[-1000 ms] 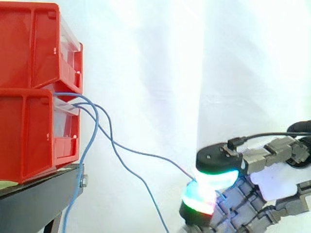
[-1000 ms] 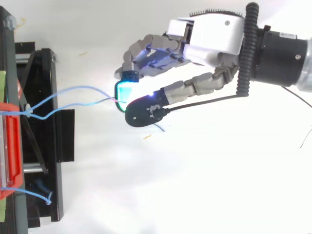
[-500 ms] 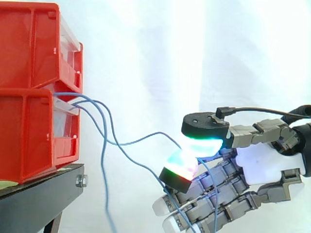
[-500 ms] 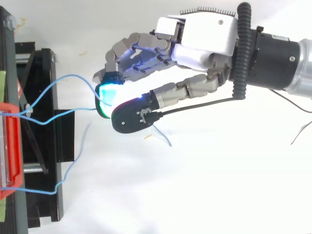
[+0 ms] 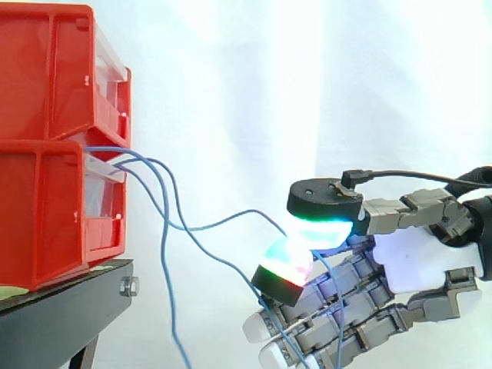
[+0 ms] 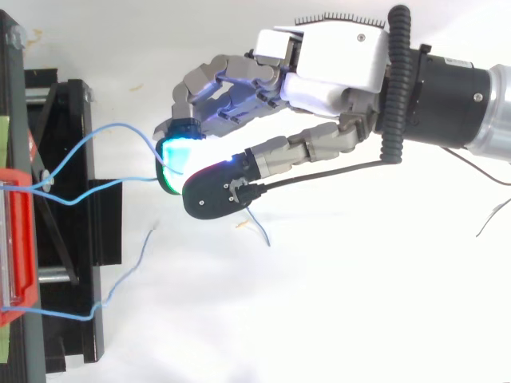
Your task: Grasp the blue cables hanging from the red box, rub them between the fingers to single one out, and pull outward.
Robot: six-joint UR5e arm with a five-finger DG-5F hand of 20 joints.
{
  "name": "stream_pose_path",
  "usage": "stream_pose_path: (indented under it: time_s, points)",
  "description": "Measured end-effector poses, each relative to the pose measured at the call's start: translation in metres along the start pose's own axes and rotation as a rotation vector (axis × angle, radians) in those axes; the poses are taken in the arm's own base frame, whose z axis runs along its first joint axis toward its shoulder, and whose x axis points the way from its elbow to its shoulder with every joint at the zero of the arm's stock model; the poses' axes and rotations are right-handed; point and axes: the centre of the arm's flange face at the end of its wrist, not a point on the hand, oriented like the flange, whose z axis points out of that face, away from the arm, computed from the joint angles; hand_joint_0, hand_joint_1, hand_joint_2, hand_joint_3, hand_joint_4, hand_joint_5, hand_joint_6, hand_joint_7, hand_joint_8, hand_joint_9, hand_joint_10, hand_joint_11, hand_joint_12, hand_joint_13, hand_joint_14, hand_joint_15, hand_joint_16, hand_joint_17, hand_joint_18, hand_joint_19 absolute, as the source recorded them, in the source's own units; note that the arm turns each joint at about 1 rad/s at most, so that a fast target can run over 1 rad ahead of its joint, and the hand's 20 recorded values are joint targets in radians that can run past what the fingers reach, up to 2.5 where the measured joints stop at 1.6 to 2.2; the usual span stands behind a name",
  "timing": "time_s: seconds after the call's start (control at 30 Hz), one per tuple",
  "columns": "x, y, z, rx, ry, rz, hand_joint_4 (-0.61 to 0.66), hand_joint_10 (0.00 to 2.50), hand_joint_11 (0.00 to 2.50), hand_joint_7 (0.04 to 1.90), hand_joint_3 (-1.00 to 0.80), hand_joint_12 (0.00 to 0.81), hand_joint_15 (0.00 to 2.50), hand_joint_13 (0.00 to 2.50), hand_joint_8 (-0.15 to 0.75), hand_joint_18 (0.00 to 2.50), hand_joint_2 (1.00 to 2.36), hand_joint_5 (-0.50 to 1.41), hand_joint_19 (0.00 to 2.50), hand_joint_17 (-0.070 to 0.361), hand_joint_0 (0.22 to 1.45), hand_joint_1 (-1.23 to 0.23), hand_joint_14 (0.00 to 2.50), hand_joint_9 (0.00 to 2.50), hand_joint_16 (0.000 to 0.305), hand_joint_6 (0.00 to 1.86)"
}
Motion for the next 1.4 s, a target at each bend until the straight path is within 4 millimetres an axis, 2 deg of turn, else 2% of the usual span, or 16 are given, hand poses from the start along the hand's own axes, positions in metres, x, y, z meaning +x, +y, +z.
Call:
stream_pose_path:
  time_s: [1.4]
  points:
    - [-0.0002, -0.0006, -0.0003, 0.001, -0.001, 0.0, 0.01, 0.0, 0.05, 1.1, -0.07, 0.363, 0.2, 0.64, 0.25, 0.54, 1.01, -0.09, 0.25, 0.116, 0.6, -0.86, 0.01, 0.7, 0.052, 0.89]
